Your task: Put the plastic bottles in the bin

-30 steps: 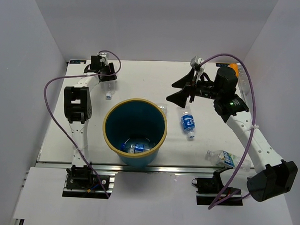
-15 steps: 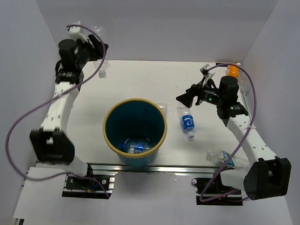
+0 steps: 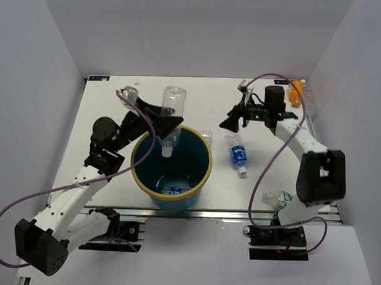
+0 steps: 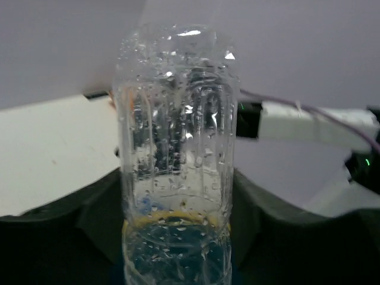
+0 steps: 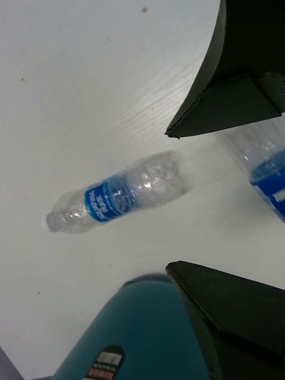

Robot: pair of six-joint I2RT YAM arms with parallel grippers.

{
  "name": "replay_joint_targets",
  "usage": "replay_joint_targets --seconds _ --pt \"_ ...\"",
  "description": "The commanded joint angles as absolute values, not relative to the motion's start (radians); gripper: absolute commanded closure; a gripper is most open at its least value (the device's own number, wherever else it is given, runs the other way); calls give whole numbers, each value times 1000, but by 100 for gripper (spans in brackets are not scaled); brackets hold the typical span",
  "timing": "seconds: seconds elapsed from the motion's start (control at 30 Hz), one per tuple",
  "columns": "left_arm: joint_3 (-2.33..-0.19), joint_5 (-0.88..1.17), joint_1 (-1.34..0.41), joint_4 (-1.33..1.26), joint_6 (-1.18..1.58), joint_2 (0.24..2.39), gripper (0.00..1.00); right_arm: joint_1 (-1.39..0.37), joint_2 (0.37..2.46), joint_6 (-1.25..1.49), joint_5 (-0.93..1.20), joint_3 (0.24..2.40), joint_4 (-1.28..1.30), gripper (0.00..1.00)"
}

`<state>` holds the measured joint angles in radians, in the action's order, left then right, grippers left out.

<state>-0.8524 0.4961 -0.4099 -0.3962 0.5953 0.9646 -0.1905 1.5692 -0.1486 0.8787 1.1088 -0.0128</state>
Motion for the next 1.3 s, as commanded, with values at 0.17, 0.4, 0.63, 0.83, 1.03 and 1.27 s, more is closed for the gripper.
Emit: replay_joint_targets --seconds 0.17,0.4,0.63,0.83,1.03,1.27 --pt "-816 541 -462 -373 561 884 2 -311 1876 -553 801 1448 305 11" --pt "-914 441 -466 -243 489 903 2 -426 1980 -639 818 1545 397 11" --pt "-1035 -147 -446 -6 376 1021 2 -483 2074 -612 739 1588 344 11" --pt "-1005 -155 -309 41 441 1055 2 -483 2126 -575 684 1588 290 11" --pt "-838 -207 -129 61 540 1035 2 -483 2161 -511 647 1574 273 17" --pt "-776 -254 -101 95 555 1008 2 -453 1982 -315 563 1568 181 55"
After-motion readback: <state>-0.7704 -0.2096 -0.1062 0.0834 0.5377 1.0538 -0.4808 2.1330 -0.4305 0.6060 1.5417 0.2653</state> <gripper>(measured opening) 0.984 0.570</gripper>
